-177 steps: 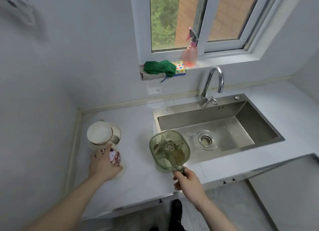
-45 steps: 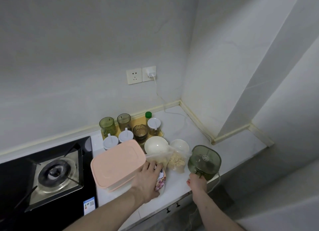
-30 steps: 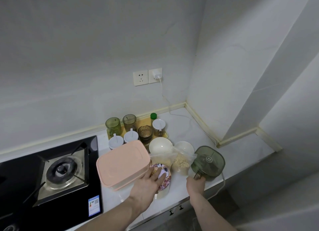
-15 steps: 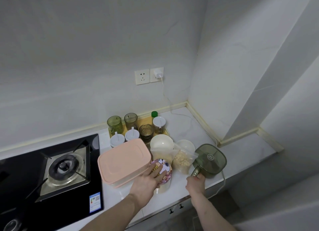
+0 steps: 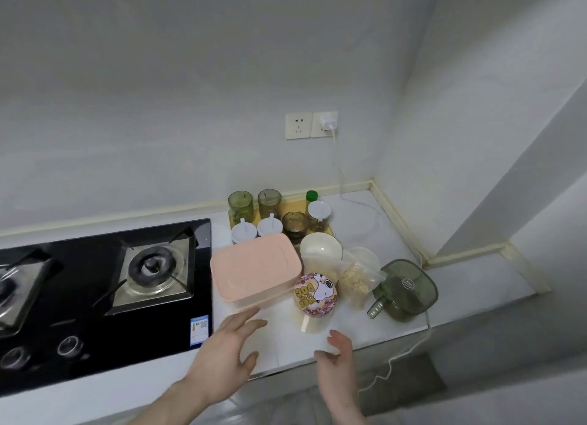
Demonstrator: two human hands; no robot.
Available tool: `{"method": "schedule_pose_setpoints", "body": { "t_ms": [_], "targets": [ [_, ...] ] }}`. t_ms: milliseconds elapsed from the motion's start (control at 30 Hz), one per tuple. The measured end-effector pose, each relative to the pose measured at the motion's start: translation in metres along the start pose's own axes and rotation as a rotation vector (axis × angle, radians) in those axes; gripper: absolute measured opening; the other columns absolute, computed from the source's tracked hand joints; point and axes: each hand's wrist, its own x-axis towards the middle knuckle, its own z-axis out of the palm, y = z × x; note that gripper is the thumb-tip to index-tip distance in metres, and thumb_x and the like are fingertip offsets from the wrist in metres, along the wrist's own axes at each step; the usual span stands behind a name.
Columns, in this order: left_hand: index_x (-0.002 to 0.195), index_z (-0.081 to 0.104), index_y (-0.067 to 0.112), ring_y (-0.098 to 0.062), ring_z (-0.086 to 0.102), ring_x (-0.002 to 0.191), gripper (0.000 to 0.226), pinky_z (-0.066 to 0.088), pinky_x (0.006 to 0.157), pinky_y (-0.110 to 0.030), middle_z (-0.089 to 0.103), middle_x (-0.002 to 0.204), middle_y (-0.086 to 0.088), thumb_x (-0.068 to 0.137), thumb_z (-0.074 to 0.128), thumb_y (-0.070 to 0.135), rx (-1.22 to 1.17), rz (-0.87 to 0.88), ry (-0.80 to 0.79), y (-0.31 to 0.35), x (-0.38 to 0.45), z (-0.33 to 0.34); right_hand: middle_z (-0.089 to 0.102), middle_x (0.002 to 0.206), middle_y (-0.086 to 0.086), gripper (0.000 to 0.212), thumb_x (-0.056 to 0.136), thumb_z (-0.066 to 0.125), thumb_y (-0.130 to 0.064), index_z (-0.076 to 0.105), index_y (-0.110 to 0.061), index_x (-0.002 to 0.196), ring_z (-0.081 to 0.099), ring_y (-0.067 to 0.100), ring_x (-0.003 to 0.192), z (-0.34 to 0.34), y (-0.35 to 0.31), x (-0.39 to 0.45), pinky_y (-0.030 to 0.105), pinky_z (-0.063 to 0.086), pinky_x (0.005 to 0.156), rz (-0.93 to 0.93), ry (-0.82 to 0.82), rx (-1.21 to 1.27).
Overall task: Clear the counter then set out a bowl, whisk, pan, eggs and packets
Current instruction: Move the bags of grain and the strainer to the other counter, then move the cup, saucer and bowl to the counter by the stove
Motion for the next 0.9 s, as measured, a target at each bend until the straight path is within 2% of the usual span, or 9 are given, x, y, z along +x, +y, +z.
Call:
{"method": "schedule_pose_setpoints", "body": {
  "t_ms": [100,300,367,467,600,700,767,900],
  "targets": [
    [0.138,0.049,0.044,0.003,0.027,0.142,0.053,0.020,0.110,-0.008,0.023,0.152,0.032,0.088,0.065,0.034,-0.024,-0.148,0.070,-0.026,-0.049,-0.021,0.066,0.114,-0.011,0.039,0.087,0.062,0.001,0.059,-0.029,0.112,0.067,0.011,0.090,0.032,-0.018,-0.033,0.015,0.047,0.068,-0.124,-0.191,-0.125],
    [0.132,0.054,0.044,0.000,0.036,0.138,0.050,0.041,0.108,-0.021,0.034,0.152,0.029,0.086,0.070,0.035,-0.112,-0.380,0.258,-0.064,-0.159,-0.063,0.064,0.119,-0.019,0.031,0.091,0.061,-0.008,0.063,-0.032,0.111,0.063,0.000,0.102,0.114,-0.046,-0.099,0.006,0.046,0.072,-0.369,-0.581,-0.337],
    [0.132,0.054,0.044,0.000,0.036,0.138,0.049,0.043,0.105,-0.021,0.036,0.152,0.028,0.086,0.070,0.035,-0.116,-0.438,0.330,-0.074,-0.205,-0.075,0.064,0.119,-0.021,0.031,0.091,0.061,-0.011,0.063,-0.035,0.110,0.061,-0.002,0.106,0.143,-0.048,-0.132,0.008,0.047,0.076,-0.431,-0.691,-0.385],
    [0.133,0.054,0.044,0.002,0.039,0.136,0.050,0.036,0.103,-0.011,0.037,0.151,0.027,0.086,0.071,0.036,-0.113,-0.522,0.414,-0.083,-0.271,-0.092,0.061,0.118,-0.022,0.027,0.091,0.061,-0.018,0.062,-0.040,0.107,0.057,-0.005,0.111,0.177,-0.043,-0.183,0.021,0.053,0.085,-0.511,-0.829,-0.467],
    [0.133,0.052,0.045,-0.001,0.039,0.137,0.052,0.030,0.110,-0.017,0.038,0.152,0.025,0.085,0.070,0.039,-0.062,-0.674,0.539,-0.090,-0.392,-0.112,0.058,0.118,-0.025,0.026,0.092,0.062,-0.023,0.061,-0.044,0.109,0.053,-0.012,0.111,0.218,-0.024,-0.279,0.021,0.051,0.088,-0.630,-1.013,-0.538],
    [0.134,0.050,0.048,0.000,0.037,0.139,0.054,0.032,0.112,-0.021,0.035,0.152,0.028,0.084,0.069,0.042,-0.039,-0.768,0.604,-0.091,-0.469,-0.122,0.059,0.120,-0.025,0.032,0.090,0.063,-0.021,0.061,-0.045,0.112,0.056,-0.009,0.112,0.239,-0.008,-0.339,0.028,0.053,0.093,-0.716,-1.116,-0.539],
    [0.134,0.050,0.047,-0.003,0.038,0.139,0.055,0.034,0.113,-0.024,0.036,0.152,0.027,0.083,0.069,0.042,-0.017,-0.815,0.642,-0.093,-0.520,-0.129,0.057,0.126,-0.026,0.034,0.090,0.064,-0.022,0.060,-0.042,0.117,0.054,-0.006,0.119,0.252,0.004,-0.379,0.031,0.051,0.100,-0.790,-1.192,-0.549],
    [0.135,0.052,0.043,-0.004,0.039,0.138,0.054,0.033,0.112,-0.023,0.037,0.151,0.025,0.084,0.072,0.038,0.008,-0.932,0.734,-0.087,-0.611,-0.141,0.050,0.134,-0.032,0.035,0.093,0.064,-0.029,0.056,-0.042,0.124,0.046,-0.006,0.128,0.274,0.026,-0.460,0.027,0.040,0.110,-0.897,-1.357,-0.585]
  ]
}}
